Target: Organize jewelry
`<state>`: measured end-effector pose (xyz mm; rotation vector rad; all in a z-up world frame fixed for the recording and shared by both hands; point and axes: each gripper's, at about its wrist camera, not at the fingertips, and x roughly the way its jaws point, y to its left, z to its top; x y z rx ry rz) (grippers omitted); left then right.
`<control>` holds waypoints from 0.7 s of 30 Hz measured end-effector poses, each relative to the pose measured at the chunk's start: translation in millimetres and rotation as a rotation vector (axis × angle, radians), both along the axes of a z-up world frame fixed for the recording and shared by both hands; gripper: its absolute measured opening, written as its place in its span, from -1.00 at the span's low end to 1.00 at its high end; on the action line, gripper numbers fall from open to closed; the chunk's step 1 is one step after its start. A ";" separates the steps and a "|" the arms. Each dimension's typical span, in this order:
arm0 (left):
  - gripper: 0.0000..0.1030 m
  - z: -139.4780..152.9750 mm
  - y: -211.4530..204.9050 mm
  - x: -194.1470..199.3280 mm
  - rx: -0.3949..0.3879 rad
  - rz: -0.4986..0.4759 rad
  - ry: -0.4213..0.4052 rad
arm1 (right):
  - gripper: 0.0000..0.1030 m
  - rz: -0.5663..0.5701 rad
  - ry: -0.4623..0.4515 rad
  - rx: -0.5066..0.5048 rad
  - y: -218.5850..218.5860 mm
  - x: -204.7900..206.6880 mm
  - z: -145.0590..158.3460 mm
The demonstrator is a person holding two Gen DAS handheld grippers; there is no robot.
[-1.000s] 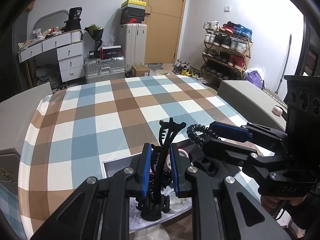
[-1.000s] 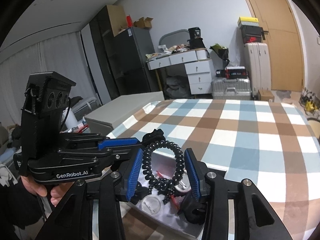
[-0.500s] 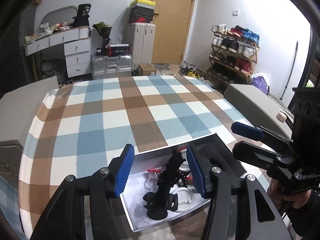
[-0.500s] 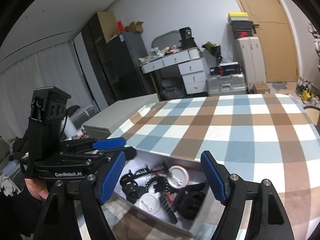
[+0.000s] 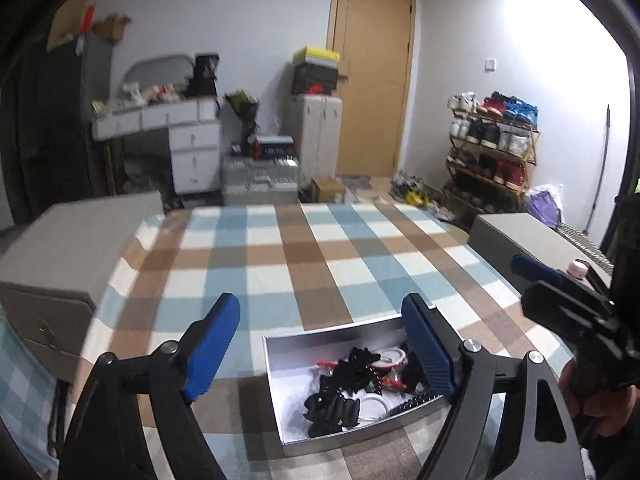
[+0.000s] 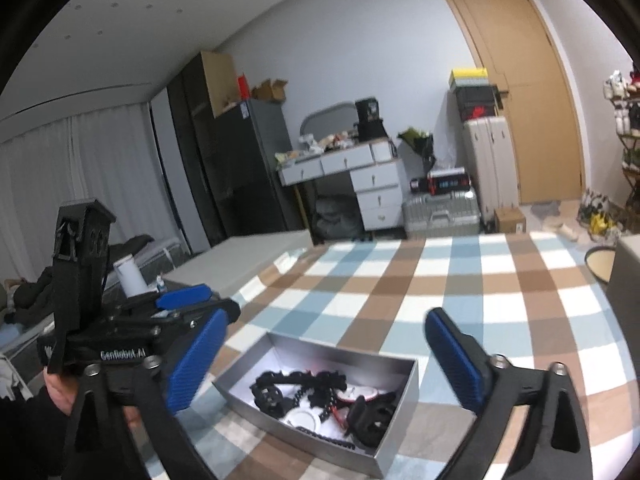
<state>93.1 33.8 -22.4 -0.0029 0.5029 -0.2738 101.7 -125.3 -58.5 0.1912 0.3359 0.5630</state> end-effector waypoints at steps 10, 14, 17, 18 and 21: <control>0.70 7.0 6.2 -16.7 -0.018 0.144 -0.124 | 1.00 -0.039 -0.100 0.025 -2.6 -24.6 15.1; 0.82 10.4 4.6 -27.2 -0.003 0.175 -0.181 | 1.00 -0.089 -0.169 0.040 -5.3 -39.2 21.4; 0.98 12.8 4.7 -35.7 -0.005 0.196 -0.242 | 1.00 -0.113 -0.224 0.044 -5.5 -50.6 25.7; 0.98 13.3 5.2 -38.1 -0.007 0.199 -0.256 | 1.00 -0.116 -0.236 0.044 -5.3 -53.0 26.7; 0.98 14.8 7.3 -41.6 -0.008 0.224 -0.284 | 1.00 -0.123 -0.256 0.051 -5.7 -57.9 27.8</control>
